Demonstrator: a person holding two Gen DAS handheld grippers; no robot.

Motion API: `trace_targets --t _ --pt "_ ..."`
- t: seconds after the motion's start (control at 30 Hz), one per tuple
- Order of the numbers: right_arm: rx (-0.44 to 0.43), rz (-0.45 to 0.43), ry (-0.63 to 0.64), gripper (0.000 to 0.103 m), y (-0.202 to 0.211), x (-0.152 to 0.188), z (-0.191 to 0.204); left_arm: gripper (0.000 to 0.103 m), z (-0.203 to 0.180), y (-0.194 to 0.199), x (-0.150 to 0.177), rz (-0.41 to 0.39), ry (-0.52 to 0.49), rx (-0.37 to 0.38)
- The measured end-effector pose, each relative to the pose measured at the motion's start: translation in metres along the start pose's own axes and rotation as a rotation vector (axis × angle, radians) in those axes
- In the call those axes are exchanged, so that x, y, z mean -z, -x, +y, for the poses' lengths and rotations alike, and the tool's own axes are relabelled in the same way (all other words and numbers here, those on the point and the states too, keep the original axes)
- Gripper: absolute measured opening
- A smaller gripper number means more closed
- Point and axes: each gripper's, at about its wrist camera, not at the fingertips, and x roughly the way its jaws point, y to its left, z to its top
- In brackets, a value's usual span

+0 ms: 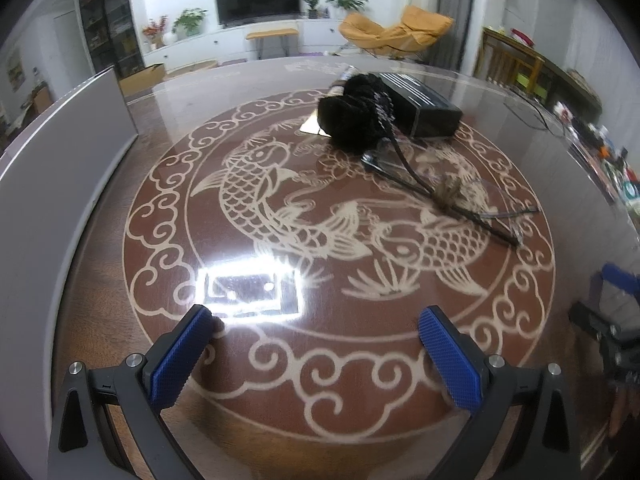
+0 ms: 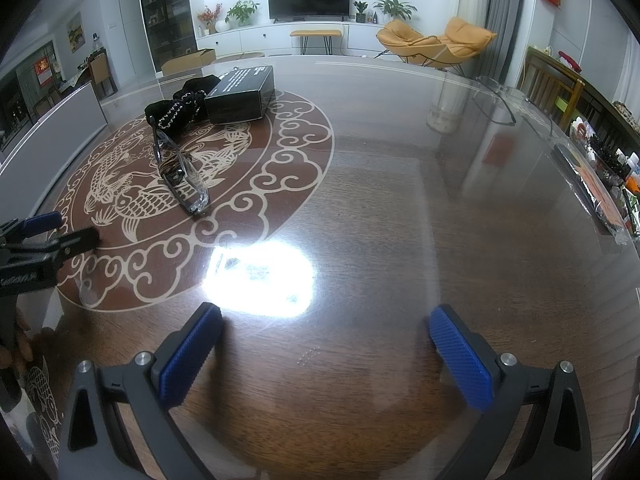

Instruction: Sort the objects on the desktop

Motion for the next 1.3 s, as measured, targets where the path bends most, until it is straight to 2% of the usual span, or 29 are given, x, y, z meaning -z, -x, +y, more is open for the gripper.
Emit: trace_targets --t 0.3,1.3 --pt "0.0 0.0 0.0 0.103 0.0 0.0 0.0 0.103 0.006 0.013 0.018 0.011 -0.053 0.031" --pt "0.0 0.0 0.0 0.103 0.0 0.0 0.0 0.103 0.006 0.018 0.023 0.008 -0.045 0.028"
